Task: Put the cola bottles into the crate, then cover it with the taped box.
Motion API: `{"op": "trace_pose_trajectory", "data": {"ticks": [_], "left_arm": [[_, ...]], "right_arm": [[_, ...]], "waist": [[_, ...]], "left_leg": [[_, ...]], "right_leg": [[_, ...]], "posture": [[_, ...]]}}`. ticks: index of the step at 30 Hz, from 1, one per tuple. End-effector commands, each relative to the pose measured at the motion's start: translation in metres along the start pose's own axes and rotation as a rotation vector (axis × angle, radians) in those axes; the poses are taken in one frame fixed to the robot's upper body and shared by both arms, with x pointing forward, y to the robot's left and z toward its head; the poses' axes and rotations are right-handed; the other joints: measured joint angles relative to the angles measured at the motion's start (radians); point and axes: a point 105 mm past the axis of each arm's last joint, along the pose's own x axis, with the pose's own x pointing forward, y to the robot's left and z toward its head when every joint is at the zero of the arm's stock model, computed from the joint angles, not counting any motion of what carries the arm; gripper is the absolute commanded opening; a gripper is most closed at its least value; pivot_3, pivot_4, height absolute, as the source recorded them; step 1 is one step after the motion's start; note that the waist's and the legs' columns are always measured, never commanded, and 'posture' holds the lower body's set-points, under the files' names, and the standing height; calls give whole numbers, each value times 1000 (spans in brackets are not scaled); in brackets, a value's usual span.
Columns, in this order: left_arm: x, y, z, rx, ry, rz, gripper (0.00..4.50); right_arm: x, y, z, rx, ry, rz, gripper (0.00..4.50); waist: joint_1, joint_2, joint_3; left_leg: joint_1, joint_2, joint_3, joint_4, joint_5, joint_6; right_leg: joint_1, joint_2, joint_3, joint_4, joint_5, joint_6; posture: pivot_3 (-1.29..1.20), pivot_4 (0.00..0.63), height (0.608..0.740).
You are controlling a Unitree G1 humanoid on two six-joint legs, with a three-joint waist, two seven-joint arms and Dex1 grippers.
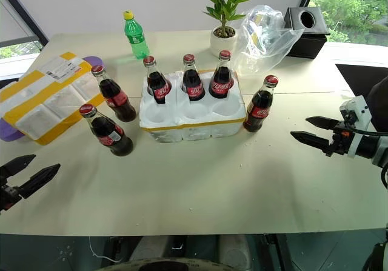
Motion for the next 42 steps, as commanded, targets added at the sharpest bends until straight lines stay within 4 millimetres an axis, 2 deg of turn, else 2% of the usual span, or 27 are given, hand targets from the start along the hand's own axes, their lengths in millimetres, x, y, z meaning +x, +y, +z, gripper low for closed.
{"op": "trace_pose_trajectory", "data": {"ticks": [1, 5, 11, 16, 18, 22, 26, 30, 41, 42], "left_arm": [[9, -17, 20, 61, -38, -81, 4500], [22, -29, 32, 90, -55, -162, 4500], [45, -42, 46, 137, -66, -270, 4500], [61, -42, 46, 138, -63, -316, 4500], [66, -41, 43, 134, -55, -327, 4500], [78, -40, 34, 133, -48, -339, 4500], [90, -44, 33, 141, -70, -359, 4500], [99, -51, 30, 168, -66, -396, 4500], [117, -61, 23, 180, -82, -417, 4500], [117, -62, 24, 174, -92, -423, 4254]], "right_arm": [[-16, 6, 28, -39, -31, 40, 4440], [-25, 29, 48, -34, -45, 152, 4440], [-30, 89, 60, -59, 8, 399, 4440], [-27, 131, 72, -97, -2, 541, 4440], [-25, 143, 75, -114, -13, 573, 4440], [-21, 149, 81, -118, -53, 581, 4440], [-21, 149, 84, -104, -68, 577, 4440], [-19, 146, 84, -99, -71, 568, 4440], [-13, 147, 78, -90, -73, 586, 4440], [-13, 148, 79, -92, -74, 590, 4484]], "waist": [[0, 0, 0], [3, 1, 0], [1, 1, 0], [1, 1, 0], [2, 1, 0], [2, 0, 1], [7, -1, 1], [4, -2, 1], [3, -2, 1], [2, -2, 1]], "left_leg": [[0, 0, 0, 0, 0, 0], [0, 0, 0, 1, 0, 0], [0, 0, 0, 0, 0, 1], [0, 0, 0, 0, 0, 1], [0, 0, 0, 0, 0, 0], [-1, 0, 1, 0, 0, 0], [-4, 0, 1, 1, 0, 1], [-12, 0, 1, 3, 1, 1], [-12, 0, 1, 4, 1, 1], [-12, 0, 1, 4, 1, 1]], "right_leg": [[0, 0, 0, 0, 0, 0], [0, 0, 0, 0, 0, 0], [0, 0, 0, 1, 0, 0], [0, 0, 0, 1, 0, 0], [0, 0, 0, 1, 0, 0], [-1, 0, 0, 0, 0, 0], [-3, 0, 0, 1, 0, 0], [-13, 0, 0, 2, 3, 4], [-13, 0, 0, 3, 3, 4], [-13, 0, 0, 4, 3, 4]], "posture": [[0, 150, 740], [0, 150, 740], [0, 150, 740], [0, 150, 740], [0, 150, 740], [0, 150, 740], [0, 150, 740], [0, 150, 740], [0, 150, 740], [0, 150, 740]]}}
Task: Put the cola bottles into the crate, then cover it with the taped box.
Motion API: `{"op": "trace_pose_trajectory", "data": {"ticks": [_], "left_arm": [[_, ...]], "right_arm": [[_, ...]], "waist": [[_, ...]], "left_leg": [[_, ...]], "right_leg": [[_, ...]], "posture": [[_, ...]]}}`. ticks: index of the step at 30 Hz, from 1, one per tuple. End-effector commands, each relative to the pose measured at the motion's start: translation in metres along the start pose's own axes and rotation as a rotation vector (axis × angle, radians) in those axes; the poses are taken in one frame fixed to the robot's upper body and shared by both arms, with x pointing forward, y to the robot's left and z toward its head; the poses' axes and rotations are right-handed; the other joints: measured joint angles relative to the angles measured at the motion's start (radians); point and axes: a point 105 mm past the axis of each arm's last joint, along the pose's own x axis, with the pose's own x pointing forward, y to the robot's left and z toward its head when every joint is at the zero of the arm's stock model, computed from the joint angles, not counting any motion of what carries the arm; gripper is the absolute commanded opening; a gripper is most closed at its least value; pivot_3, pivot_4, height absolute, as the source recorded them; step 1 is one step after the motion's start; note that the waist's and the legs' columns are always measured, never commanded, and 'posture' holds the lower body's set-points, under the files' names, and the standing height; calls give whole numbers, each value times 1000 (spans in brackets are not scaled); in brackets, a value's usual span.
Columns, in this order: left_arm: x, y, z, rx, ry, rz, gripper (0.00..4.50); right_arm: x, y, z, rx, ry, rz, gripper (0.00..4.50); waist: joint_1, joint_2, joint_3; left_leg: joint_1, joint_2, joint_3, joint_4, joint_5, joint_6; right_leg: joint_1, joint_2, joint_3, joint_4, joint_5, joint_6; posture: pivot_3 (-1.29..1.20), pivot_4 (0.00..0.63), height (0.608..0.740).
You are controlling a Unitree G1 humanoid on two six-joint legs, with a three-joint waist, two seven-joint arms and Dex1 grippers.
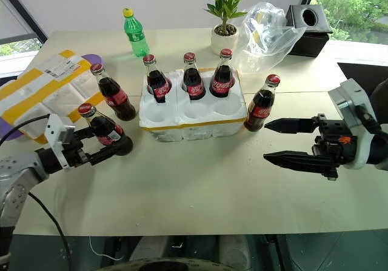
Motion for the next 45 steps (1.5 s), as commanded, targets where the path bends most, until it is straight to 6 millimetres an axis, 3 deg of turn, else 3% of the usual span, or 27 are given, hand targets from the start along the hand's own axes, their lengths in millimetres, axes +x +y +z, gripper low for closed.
{"op": "trace_pose_trajectory", "data": {"ticks": [1, 4, 9, 16, 21, 25, 29, 33, 38, 45], "left_arm": [[0, -1, 9, 20, -47, -10, 3987], [0, -3, 11, 20, -48, -25, 2769], [-6, -2, 23, 28, -43, -40, 2786], [-21, -11, 87, 45, -104, -207, 2786], [-9, -22, 117, 83, -119, -339, 2786], [14, -44, 139, 136, -118, -546, 2786], [58, -53, 173, 131, -194, -626, 2786], [94, -69, 190, 132, -243, -676, 2786], [131, -74, 173, 154, -184, -627, 2786], [159, -75, 150, 115, -144, -557, 2786]], "right_arm": [[2, 5, 5, -34, -16, 25, 4500], [3, 6, 5, -36, -16, 28, 4500], [3, 7, 1, -15, -20, 38, 4500], [5, 3, -6, -30, -9, 28, 4500], [8, 0, -10, -32, -13, 29, 4500], [12, 0, -14, -32, -16, 34, 4500], [12, -3, -16, -25, -34, 15, 4500], [13, -3, -17, -23, -45, -5, 4500], [13, 0, -20, -14, -68, -46, 4500], [11, 2, -24, 2, -81, -91, 4500]], "waist": [[-1, 0, 0], [0, 0, 0], [-1, 0, 0], [3, -4, 2], [0, -4, 2], [4, -5, 3], [10, -6, 3], [13, -7, 4], [9, -7, 4], [16, -7, 4]], "left_leg": [[0, 0, 0, 0, 0, 0], [0, 0, 0, 0, 0, 0], [0, 0, 0, 0, 0, 0], [-1, 0, -1, 4, 0, 0], [-1, -1, -1, 10, -1, 1], [-2, -1, -1, 13, 0, 1], [-2, -3, -2, 15, 0, 1], [-1, -4, -1, 16, 0, 1], [-1, -4, -1, 15, 1, 0], [-1, -4, -1, 16, 1, 0]], "right_leg": [[0, 0, 0, 0, 0, 0], [0, 0, 0, 0, 0, 0], [0, 0, 0, 0, 0, 1], [0, 1, 0, 4, 1, 1], [2, 0, -1, 4, 2, 2], [2, 1, -1, 6, 3, 4], [2, 0, -1, 10, 5, 6], [1, 0, 0, 13, 5, 7], [0, 0, 0, 14, 5, 7], [0, 0, 0, 15, 5, 7]], "posture": [[0, 150, 740], [0, 150, 740], [0, 150, 740], [0, 150, 740], [0, 150, 740], [0, 150, 740], [0, 150, 740], [0, 150, 740], [0, 150, 740], [0, 150, 740]]}}
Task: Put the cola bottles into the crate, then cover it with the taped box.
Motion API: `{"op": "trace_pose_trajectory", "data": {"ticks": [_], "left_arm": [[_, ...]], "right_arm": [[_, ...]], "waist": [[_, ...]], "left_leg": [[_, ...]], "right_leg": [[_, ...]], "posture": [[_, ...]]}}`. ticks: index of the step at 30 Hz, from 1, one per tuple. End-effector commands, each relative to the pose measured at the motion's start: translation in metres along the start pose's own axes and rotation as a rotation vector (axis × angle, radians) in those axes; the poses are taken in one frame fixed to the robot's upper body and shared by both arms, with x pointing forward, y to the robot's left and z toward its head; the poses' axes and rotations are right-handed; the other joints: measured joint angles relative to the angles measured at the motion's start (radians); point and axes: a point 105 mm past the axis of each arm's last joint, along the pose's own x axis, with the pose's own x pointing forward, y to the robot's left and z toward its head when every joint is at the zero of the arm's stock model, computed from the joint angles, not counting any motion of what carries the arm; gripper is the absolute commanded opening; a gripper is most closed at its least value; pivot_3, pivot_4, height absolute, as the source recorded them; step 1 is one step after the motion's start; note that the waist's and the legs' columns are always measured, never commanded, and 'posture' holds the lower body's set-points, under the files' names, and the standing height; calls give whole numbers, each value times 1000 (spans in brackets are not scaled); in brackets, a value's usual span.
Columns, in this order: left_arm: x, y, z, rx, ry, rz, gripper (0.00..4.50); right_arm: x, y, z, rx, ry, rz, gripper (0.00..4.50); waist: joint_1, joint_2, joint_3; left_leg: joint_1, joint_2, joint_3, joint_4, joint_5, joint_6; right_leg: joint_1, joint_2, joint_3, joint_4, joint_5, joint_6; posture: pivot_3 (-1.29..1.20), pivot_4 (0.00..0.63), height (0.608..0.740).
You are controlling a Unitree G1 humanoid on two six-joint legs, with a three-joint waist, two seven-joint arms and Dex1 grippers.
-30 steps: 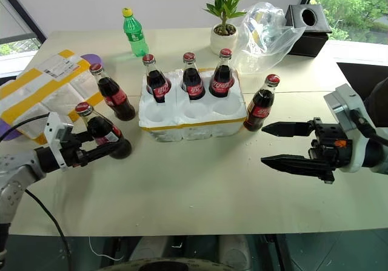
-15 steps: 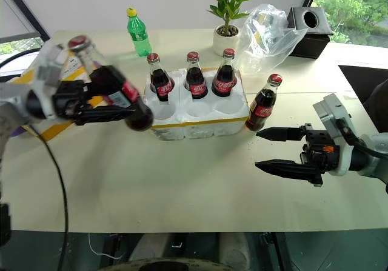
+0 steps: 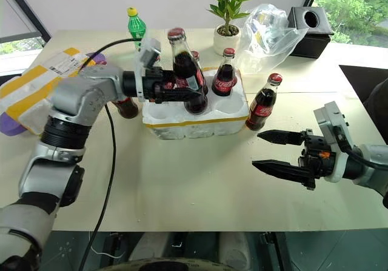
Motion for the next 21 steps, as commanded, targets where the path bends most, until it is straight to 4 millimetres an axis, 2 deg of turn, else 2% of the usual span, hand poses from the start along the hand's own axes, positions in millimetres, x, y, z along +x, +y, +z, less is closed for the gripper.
{"op": "trace_pose_trajectory", "data": {"ticks": [1, 6, 9, 10, 14, 16, 19, 21], "left_arm": [[7, -1, 13, 41, -68, 8, 2786], [15, 1, -6, 17, -52, 39, 2786], [9, 3, -17, 28, -17, 78, 4255], [6, 3, -20, 38, -5, 84, 4456], [-5, -1, -26, 73, 20, 100, 4456], [-18, -5, -19, 82, -4, 110, 4456], [-54, -19, 4, 62, -99, 90, 4456], [-76, -32, 11, 52, -128, 66, 4456]], "right_arm": [[0, 5, 8, -36, -29, -4, 4500], [3, 3, 5, -30, -28, -16, 4500], [3, -1, 6, -37, -22, -25, 4500], [4, -3, 7, -38, -22, -26, 4500], [6, -7, 8, -42, -23, -24, 4500], [8, -9, 8, -44, -22, -22, 4500], [11, -11, 8, -45, -18, -10, 4500], [12, -13, 8, -44, -15, -7, 4500]], "waist": [[6, 0, 0], [11, 0, 0], [9, 0, 0], [8, 0, 0], [10, 0, 0], [10, 0, 0], [5, 0, 0], [2, 0, 0]], "left_leg": [[0, 0, 0, 0, 0, 0], [0, 0, 0, 0, 0, 0], [0, 0, 0, 0, 0, 0], [0, 0, 0, 0, 0, 0], [1, 0, 0, 0, 1, -1], [1, 0, 0, 0, 1, -1], [1, 0, 0, 0, 1, -1], [1, 0, 0, 0, 1, -1]], "right_leg": [[0, 0, 0, 0, 0, 0], [0, 0, 0, 0, 0, 0], [0, 0, 0, 0, 0, 0], [0, 0, 0, 0, 0, 0], [0, 0, 0, 1, 0, 0], [1, 0, 0, 1, 0, 0], [0, 0, 0, 1, 0, 0], [0, 0, 0, 1, 0, 0]], "posture": [[0, 150, 740], [0, 150, 740], [0, 150, 740], [0, 150, 740], [0, 150, 740], [0, 150, 740], [0, 150, 740], [0, 150, 740]]}}
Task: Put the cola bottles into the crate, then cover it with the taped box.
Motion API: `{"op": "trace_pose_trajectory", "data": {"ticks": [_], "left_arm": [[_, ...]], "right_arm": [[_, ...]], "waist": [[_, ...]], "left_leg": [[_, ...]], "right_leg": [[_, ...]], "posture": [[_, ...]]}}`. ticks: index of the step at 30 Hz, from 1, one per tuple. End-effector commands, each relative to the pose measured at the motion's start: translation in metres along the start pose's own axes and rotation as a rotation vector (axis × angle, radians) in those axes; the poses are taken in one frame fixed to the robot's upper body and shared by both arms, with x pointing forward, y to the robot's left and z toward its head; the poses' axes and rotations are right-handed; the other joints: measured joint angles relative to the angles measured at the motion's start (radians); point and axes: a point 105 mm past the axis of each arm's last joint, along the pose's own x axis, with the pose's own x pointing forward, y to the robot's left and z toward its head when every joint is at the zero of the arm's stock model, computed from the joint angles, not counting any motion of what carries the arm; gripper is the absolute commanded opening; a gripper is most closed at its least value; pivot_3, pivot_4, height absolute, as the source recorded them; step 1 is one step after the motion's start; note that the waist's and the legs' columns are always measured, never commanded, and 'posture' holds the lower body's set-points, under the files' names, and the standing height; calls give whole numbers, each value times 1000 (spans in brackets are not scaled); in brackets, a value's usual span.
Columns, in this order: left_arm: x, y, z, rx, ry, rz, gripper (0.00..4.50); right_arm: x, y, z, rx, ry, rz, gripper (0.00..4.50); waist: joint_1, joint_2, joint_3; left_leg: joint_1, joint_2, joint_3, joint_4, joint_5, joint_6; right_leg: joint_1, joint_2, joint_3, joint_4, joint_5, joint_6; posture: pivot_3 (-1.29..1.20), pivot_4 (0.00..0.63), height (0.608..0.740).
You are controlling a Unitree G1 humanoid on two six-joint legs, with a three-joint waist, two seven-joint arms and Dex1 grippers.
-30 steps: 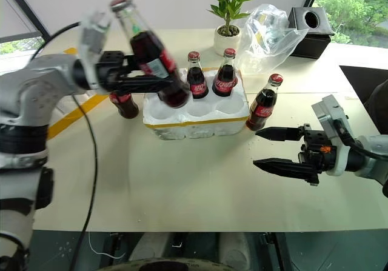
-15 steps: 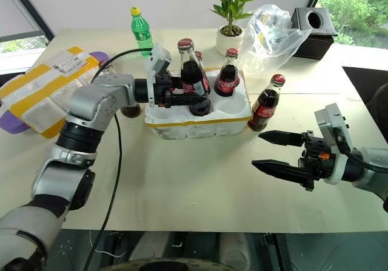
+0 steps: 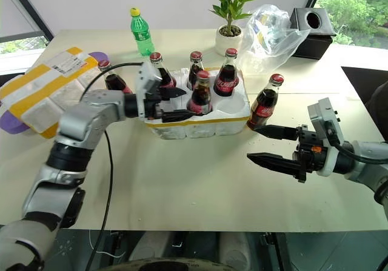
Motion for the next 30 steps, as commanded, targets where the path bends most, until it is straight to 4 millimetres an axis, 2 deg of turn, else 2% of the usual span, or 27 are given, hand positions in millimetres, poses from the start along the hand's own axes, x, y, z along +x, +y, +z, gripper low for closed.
{"op": "trace_pose_trajectory", "data": {"ticks": [1, 3, 5, 7, 10, 12, 14, 18, 26, 30], "left_arm": [[-43, -20, 35, 45, -106, -44, 4456], [-72, -23, 34, 38, -92, 10, 4456], [-104, -15, 25, 2, -72, 147, 4456], [-122, -8, 16, -20, -53, 258, 4456], [-153, 19, -17, -41, 34, 557, 4456], [-162, 36, -36, -43, 81, 713, 4456], [-147, 48, -48, -52, 70, 758, 4456], [-126, 65, -56, -42, 49, 778, 4456], [-115, 97, -54, -35, 31, 834, 4456], [-106, 103, -52, -7, 39, 805, 4456]], "right_arm": [[0, -2, 6, -34, -5, 9, 4500], [0, -5, 6, -34, -2, 8, 4500], [0, -7, 7, -34, -1, 8, 4500], [-1, -8, 7, -35, 1, 9, 4500], [0, -9, 7, -37, 6, 14, 4500], [1, -9, 8, -39, 7, 17, 4500], [2, -11, 10, -42, 9, 20, 4500], [3, -12, 12, -46, 10, 27, 4500], [7, -11, 11, -40, 2, 40, 4500], [7, -11, 11, -37, -5, 45, 4500]], "waist": [[-4, 0, 0], [-5, 1, 0], [-16, 1, -1], [-17, 1, 0], [-14, 1, -1], [-13, 1, -1], [-12, -3, -1], [8, -1, -2], [7, -1, -2], [6, -1, -2]], "left_leg": [[0, 0, 0, 0, 0, 0], [0, 0, 0, 0, 0, 0], [0, 0, 0, 0, 0, 0], [1, 0, 0, 0, 0, 0], [1, 0, 0, 0, 1, 1], [2, 0, 0, 0, 2, 1], [2, -1, 0, 0, 3, 2], [2, -1, 0, 0, 4, 1], [0, -1, 0, -1, 4, 1], [0, -1, 0, 0, 4, 1]], "right_leg": [[0, 0, 0, 0, 0, 0], [0, 0, 0, 0, 0, 0], [1, 0, 0, 0, 0, 0], [1, 0, 0, 0, 0, 0], [3, -1, 0, 0, 0, -1], [3, -1, 0, 0, 0, -1], [3, -1, 0, -1, 1, -2], [3, -2, 0, -1, 3, -3], [0, -1, 0, -1, 3, -1], [0, -1, 0, -1, 4, -1]], "posture": [[0, 150, 740], [0, 150, 740], [0, 150, 740], [0, 150, 740], [0, 150, 740], [0, 150, 740], [0, 150, 740], [0, 150, 740], [0, 150, 740], [0, 150, 740]]}}
